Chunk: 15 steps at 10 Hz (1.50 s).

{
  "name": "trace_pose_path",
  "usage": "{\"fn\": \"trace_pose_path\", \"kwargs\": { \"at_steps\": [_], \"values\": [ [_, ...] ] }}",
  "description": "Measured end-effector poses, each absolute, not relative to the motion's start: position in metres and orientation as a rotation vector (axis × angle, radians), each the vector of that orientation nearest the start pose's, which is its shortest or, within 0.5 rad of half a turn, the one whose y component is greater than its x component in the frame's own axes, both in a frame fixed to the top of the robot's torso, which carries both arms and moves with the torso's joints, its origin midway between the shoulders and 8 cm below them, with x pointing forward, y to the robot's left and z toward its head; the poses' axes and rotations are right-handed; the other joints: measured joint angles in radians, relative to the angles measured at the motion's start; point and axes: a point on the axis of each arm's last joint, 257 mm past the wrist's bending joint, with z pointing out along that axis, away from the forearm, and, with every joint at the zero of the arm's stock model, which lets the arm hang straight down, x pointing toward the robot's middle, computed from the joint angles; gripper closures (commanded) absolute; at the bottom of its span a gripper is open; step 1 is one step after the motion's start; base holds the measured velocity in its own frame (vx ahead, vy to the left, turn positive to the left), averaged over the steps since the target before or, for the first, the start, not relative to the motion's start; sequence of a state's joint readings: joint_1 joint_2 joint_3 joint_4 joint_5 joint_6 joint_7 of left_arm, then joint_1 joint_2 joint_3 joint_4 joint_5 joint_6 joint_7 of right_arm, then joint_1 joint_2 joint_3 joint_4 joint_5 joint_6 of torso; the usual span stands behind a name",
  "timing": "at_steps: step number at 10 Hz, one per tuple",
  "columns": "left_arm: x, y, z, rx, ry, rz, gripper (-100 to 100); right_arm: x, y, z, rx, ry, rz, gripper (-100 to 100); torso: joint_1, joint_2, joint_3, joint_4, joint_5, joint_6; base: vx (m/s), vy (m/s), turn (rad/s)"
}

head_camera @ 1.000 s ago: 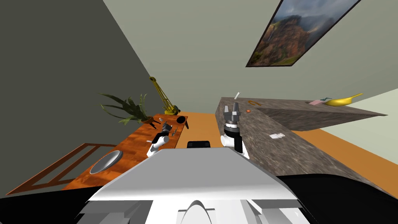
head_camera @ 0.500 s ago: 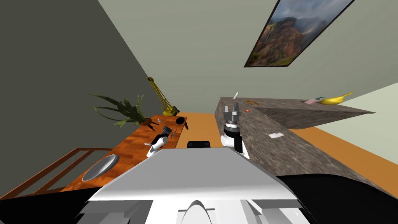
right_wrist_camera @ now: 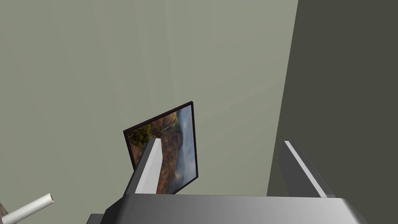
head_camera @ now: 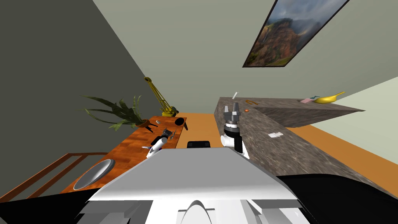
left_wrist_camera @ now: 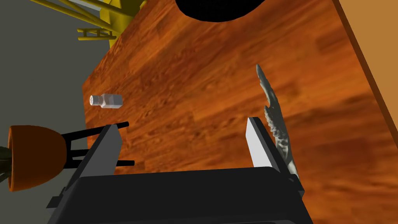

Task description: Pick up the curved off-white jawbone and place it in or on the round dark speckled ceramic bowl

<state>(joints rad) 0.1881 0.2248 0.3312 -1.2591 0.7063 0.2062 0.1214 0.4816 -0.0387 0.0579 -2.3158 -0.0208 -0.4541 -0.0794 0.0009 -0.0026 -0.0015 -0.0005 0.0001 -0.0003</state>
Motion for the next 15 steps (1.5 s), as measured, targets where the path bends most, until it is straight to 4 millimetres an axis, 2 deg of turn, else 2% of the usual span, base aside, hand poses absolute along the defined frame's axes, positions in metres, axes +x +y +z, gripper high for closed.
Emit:
{"fn": "trace_pose_path", "kwargs": {
  "at_steps": [4, 7, 10, 15],
  "values": [
    [0.355, 0.485, -0.49, -2.381, 0.621, -0.932, -100, 0.348, -0.256, 0.037, 0.677, 0.61, 1.457, 0, 0.0, 0.0, 0.0, 0.0, 0.0, 0.0, 0.036, 0.018, -0.036],
    [0.33, 0.484, -0.521, -2.497, 0.559, -0.885, -100, 0.348, -0.256, 0.037, 0.677, 0.61, 1.457, 0, 0.0, 0.0, 0.0, 0.0, 0.0, 0.0, 0.041, 0.022, -0.035],
    [0.317, 0.477, -0.543, -2.601, 0.485, -0.855, -100, 0.348, -0.256, 0.036, 0.677, 0.61, 1.457, 0, 0.001, 0.0, 0.0, 0.0, 0.0, 0.0, 0.037, 0.027, -0.024],
    [0.297, 0.471, -0.565, -2.704, 0.412, -0.812, -100, 0.348, -0.256, 0.037, 0.677, 0.61, 1.457, 0, -0.001, 0.001, 0.001, 0.0, 0.0, 0.0, 0.022, 0.017, -0.014]
  ]
}}
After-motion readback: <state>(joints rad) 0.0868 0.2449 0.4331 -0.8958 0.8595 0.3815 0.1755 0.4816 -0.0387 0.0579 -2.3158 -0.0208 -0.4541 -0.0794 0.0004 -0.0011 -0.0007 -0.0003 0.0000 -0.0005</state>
